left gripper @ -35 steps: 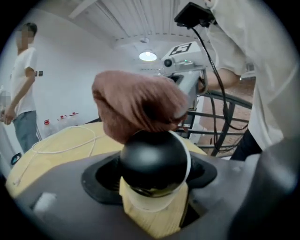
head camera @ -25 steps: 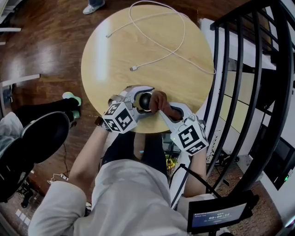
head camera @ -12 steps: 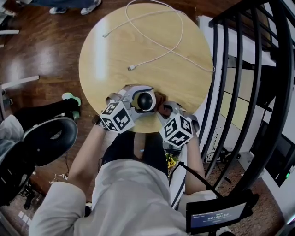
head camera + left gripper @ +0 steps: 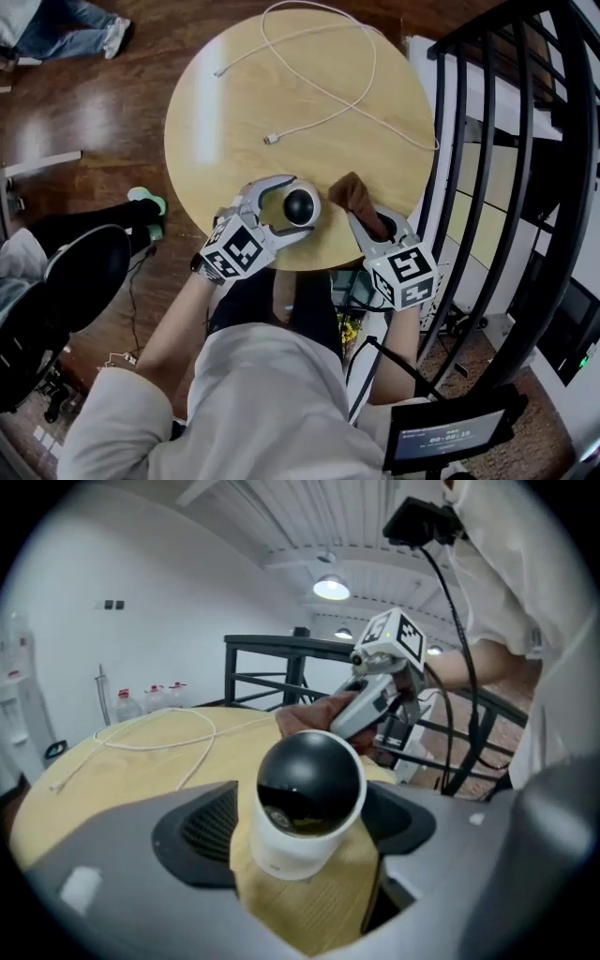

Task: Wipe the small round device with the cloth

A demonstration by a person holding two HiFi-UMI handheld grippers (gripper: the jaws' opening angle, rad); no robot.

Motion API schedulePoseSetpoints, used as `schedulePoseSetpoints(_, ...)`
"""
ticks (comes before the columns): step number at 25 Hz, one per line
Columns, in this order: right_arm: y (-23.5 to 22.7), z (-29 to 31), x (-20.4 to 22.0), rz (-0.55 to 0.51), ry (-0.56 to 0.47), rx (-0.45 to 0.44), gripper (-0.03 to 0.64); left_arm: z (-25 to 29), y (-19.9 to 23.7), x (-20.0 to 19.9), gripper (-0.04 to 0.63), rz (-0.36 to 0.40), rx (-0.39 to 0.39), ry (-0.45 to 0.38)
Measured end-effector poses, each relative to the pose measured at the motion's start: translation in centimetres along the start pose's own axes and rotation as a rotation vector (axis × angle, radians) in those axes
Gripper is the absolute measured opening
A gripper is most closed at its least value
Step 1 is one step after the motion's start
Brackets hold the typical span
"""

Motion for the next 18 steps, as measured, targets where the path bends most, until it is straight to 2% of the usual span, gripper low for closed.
schedulePoseSetpoints(2, -1.0, -1.5, -1.7, 0.050, -0.095, 0.020, 0.067, 0.6, -0.3, 0.0, 0.397, -0.069, -0.027, -0.002)
schedulePoseSetpoints(4, -1.1, -2.5, -3.4, 0.064, -0.164, -0.001, 0.067, 1.5, -0.1, 0.0, 0.397, -0.105, -0.078, 0.012)
schedulePoseSetpoints(6, -0.6, -2.8, -4.8, 0.036, -0.195, -0.031, 0.067, 2.2, 0.5, 0.1, 0.376, -0.105, -0.134, 0.032)
schedulePoseSetpoints(8, 0.5, -2.7, -5.7, -0.019, -0.197, -0.064, 0.067, 2.4, 0.8, 0.0, 0.387, -0.068, -0.141, 0.035)
schedulePoseSetpoints(10, 2.1, -2.2, -5.9, -0.061, -0.175, -0.140, 0.067, 2.3, 0.3, 0.2, 0.374, -0.003, -0.061, 0.025)
schedulePoseSetpoints(12, 3.8, -1.6, -5.5, -0.047, -0.139, -0.261, 0.067, 2.0, -0.7, 0.5, 0.367, 0.085, 0.089, 0.018)
schedulePoseSetpoints(14, 5.0, -1.2, -5.1, -0.041, -0.116, -0.340, 0.067, 1.6, -1.3, 0.7, 0.367, 0.158, 0.211, 0.023)
schedulePoseSetpoints(16, 5.9, -1.0, -4.4, -0.089, -0.084, -0.358, 0.067, 1.2, -1.3, 0.8, 0.367, 0.203, 0.272, 0.036)
schedulePoseSetpoints(18, 6.6, -0.5, -3.6, -0.138, -0.036, -0.355, 0.067, 1.0, -1.0, 0.9, 0.370, 0.241, 0.291, 0.056)
Point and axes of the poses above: the fingertips, and each gripper's own axes: z forward along the fingers, y to its left, x out of its underside, the point moved 1 cm from there along -z, backward along the fingers, and after that the axes turned 8 degrees about y, right-handed, at the moved point
